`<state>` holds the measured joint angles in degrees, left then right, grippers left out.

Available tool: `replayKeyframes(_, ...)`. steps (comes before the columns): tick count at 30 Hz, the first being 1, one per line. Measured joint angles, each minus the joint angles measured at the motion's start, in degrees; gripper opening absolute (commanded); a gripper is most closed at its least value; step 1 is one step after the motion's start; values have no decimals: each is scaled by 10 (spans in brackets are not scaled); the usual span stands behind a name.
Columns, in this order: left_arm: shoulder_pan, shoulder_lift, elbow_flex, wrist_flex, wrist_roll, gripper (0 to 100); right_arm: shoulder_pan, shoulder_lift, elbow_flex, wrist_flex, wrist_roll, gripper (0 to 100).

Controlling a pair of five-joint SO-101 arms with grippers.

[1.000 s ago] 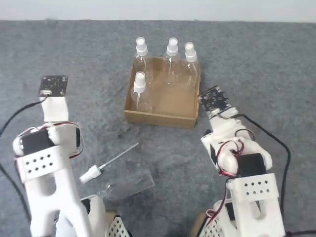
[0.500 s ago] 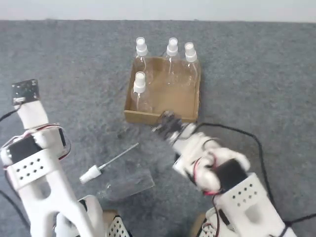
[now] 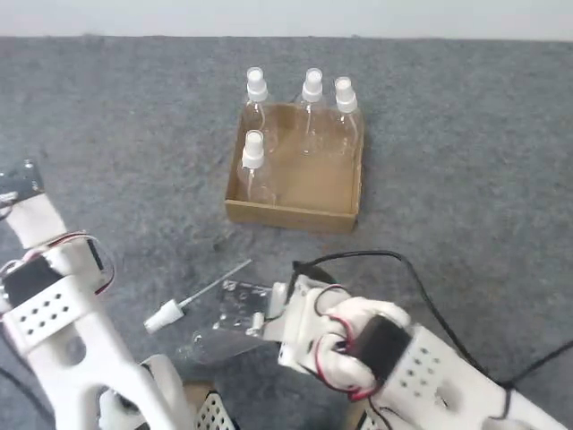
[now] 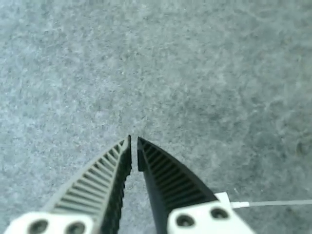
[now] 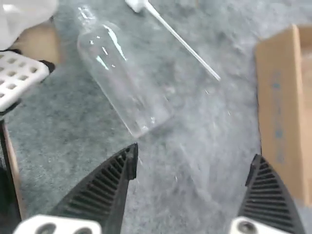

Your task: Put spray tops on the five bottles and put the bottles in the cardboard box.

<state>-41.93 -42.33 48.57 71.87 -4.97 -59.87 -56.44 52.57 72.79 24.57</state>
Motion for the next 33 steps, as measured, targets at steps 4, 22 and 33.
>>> replayKeyframes(4,-4,0,0,0,0,16,-23,80,0,-43,18,311)
replayKeyframes(22,-4,0,0,-17,2,16,-72,329,0,-190,60,305)
replayKeyframes(33,-4,0,0,-17,2,16,-72,366,0,-217,62,53)
